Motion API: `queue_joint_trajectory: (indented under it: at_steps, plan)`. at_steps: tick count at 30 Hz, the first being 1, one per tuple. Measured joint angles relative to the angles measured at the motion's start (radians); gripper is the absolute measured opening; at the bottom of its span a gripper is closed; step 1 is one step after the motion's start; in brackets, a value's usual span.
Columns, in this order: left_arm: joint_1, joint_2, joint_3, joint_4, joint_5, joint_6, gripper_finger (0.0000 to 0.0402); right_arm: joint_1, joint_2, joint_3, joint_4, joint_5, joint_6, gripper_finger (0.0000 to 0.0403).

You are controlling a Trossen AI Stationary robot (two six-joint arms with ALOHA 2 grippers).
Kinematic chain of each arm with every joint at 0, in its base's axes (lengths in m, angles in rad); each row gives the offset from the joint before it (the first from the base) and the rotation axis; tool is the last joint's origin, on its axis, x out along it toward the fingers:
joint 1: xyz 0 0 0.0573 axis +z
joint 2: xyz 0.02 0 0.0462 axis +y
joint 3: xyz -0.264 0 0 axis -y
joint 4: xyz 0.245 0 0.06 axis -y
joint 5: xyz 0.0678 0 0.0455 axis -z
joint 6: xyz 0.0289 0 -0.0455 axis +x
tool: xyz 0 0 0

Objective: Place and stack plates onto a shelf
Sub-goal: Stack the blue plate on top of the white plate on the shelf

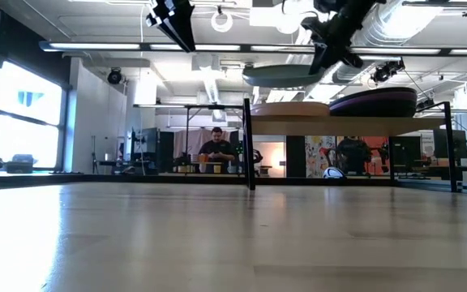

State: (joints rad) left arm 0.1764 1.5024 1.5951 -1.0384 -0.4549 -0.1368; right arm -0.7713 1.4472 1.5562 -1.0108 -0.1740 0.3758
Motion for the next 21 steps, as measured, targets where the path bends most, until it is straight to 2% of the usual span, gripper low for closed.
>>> queue_joint_trajectory:
  at_steps: [6, 21]
  plan:
    - [0.000, 0.000, 0.000, -0.012, 0.000, 0.000, 0.0090, -0.065, 0.039, 0.000, -0.041, -0.021, -0.016, 0.0000]
    - [0.000, 0.000, -0.001, -0.012, 0.000, 0.000, 0.0090, -0.051, 0.123, -0.001, -0.077, -0.006, 0.001, 0.0000]
